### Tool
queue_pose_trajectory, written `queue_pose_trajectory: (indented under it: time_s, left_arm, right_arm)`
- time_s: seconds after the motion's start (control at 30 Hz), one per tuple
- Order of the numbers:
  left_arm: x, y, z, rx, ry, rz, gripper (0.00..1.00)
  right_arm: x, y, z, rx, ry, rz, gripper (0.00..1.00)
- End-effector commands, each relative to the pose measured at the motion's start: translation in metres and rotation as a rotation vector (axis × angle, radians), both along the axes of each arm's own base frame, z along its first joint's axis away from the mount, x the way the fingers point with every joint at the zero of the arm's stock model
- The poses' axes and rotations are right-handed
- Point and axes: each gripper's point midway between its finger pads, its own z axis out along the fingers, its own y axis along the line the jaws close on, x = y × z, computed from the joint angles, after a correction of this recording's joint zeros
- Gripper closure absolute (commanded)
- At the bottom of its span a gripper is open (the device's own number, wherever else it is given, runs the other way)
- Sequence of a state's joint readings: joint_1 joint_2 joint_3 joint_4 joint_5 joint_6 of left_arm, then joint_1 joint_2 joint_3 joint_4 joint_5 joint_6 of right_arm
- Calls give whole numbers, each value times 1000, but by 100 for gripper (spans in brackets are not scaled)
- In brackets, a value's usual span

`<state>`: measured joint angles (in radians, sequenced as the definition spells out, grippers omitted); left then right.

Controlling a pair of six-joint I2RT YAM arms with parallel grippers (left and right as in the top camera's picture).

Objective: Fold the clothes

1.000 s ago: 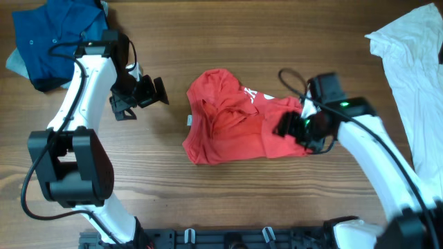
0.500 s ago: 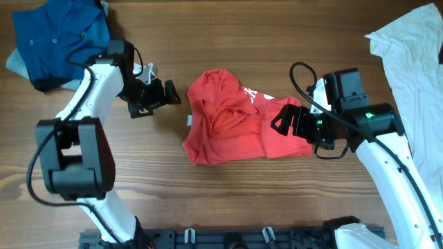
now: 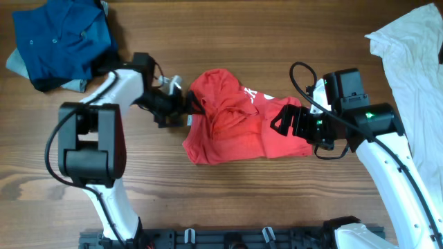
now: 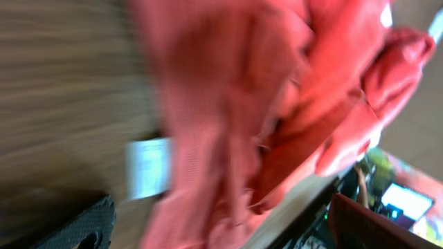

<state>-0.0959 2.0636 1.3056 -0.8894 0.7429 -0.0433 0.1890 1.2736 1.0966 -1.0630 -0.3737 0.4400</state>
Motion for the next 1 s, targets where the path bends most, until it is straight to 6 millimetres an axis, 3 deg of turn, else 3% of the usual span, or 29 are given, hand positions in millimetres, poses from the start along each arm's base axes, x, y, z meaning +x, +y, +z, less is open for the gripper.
queue_pose_trajectory:
  time_s: [0.0,0.17,0.27,0.37,0.47,0.5,0.53,0.67,0.77,0.87,0.97]
  left_arm:
    - [-51,-21,-54,100,137,-90,0]
    - [-70,-51,-56,107,124,-192,0]
    - [-72,-63,-58,121,117,-196,3]
    - [-70,-66,-61,146,101,-192,52]
    - [-69,-58,-65,192,100,-189,81]
    - [-69,-49,-68,234,114,-168,92]
    - [-67,-38,-72,289,136,-131,96]
    - [-62,15,-79,487,204,-3,96]
    - [-56,59,-73,597,257,79,96]
    - [-48,103,-49,684,308,147,96]
    - [-37,129,-11,724,316,191,96]
  right_arm:
    - [0,3,3,12,-11,25,1]
    - [-1,3,4,15,-10,26,1]
    - [-2,3,3,13,-2,26,1]
    - [-6,2,2,7,8,39,1]
    - [-9,2,1,1,16,51,0]
    - [-10,1,1,0,20,51,1]
    - [-11,1,0,0,23,51,1]
    - [-12,1,0,-2,29,52,0]
    - [-12,1,0,-6,21,70,0]
    - [-11,0,0,-11,16,73,1]
    - [-9,-3,-1,-36,4,69,1]
